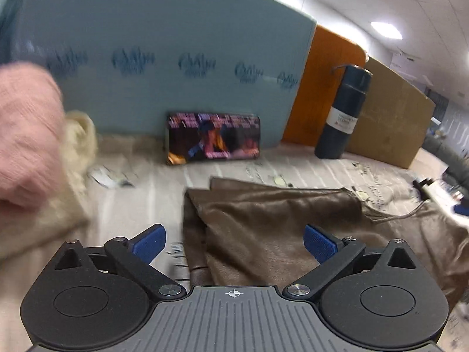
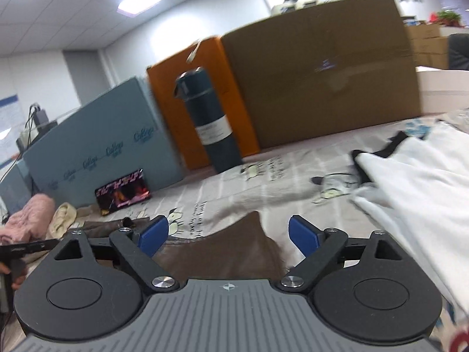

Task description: Fold clothes

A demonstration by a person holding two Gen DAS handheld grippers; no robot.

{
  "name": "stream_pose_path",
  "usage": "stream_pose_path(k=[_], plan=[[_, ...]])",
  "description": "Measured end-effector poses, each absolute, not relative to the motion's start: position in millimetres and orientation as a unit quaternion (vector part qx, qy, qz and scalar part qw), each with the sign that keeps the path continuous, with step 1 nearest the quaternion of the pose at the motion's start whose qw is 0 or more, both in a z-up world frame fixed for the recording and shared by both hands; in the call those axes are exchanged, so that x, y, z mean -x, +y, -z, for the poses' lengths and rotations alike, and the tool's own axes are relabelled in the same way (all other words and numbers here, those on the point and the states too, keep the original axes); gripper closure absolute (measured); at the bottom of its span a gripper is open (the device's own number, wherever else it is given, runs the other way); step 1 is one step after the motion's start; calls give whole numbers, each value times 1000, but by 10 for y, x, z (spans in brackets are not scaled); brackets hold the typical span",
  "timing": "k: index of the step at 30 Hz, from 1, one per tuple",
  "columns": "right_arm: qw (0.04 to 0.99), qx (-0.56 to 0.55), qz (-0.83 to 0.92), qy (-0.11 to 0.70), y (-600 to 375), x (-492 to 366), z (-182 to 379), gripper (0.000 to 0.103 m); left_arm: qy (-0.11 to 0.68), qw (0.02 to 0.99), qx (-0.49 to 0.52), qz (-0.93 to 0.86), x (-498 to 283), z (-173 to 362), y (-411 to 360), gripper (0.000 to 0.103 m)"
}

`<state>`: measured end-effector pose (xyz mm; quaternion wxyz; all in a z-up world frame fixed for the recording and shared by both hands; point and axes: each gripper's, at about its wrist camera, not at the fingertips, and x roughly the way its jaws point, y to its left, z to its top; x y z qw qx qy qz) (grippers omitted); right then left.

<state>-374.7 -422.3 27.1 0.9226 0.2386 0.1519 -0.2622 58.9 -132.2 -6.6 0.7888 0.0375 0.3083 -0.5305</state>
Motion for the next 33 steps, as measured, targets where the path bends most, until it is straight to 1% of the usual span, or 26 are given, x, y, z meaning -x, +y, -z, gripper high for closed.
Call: stream_pose_path(k=[6, 10, 15, 16, 17, 18, 19, 20, 21, 22, 23, 24, 25, 26, 27, 30, 33], plan=[[921, -234, 222, 218, -4379, 3426, -151, 13, 303, 728, -14, 615, -592, -1, -1413, 2], [937, -199, 178, 225, -4282, 3383, -143, 13, 307, 717, 13, 626, -681, -43, -1525, 2], [945, -177, 154, 230, -4261, 3358, -173, 13, 326, 733, 3, 597, -812, 64, -1714, 3], [940, -173, 166, 242, -4283, 3326, -159, 14, 331, 736, 1, 591, -836, 91, -1746, 3], [934, -169, 183, 258, -4319, 3286, -131, 20, 334, 739, 0, 586, -854, 114, -1768, 4], [927, -170, 195, 271, -4365, 3249, -91, 29, 332, 742, 3, 583, -859, 124, -1764, 7], [921, -175, 203, 282, -4410, 3220, -47, 36, 326, 747, 2, 579, -856, 122, -1757, 16], [917, -179, 210, 287, -4447, 3201, -7, 50, 317, 756, -1, 573, -844, 107, -1742, 23], [915, -183, 215, 287, -4475, 3191, 24, 60, 308, 765, -4, 565, -833, 93, -1727, 44], [915, -187, 218, 283, -4490, 3190, 39, 63, 300, 775, -9, 557, -822, 79, -1712, 69], [916, -187, 222, 276, -4488, 3202, 42, 71, 291, 784, -13, 548, -811, 66, -1697, 80], [917, -186, 227, 269, -4480, 3218, 42, 79, 283, 792, -16, 541, -800, 53, -1681, 87], [920, -184, 230, 259, -4459, 3246, 26, 82, 276, 795, -16, 540, -779, 40, -1657, 91], [923, -181, 232, 249, -4434, 3279, 4, 88, 264, 797, -14, 543, -742, 22, -1626, 93], [925, -179, 234, 239, -4410, 3312, -17, 92, 252, 799, -11, 547, -698, -6, -1586, 94], [942, -157, 228, 190, -4168, 3498, -160, 96, 204, 804, 4, 558, -507, -158, -1389, 95], [957, -132, 220, 138, -3911, 3692, -311, 97, 155, 808, 36, 567, -298, -344, -1089, 95]])
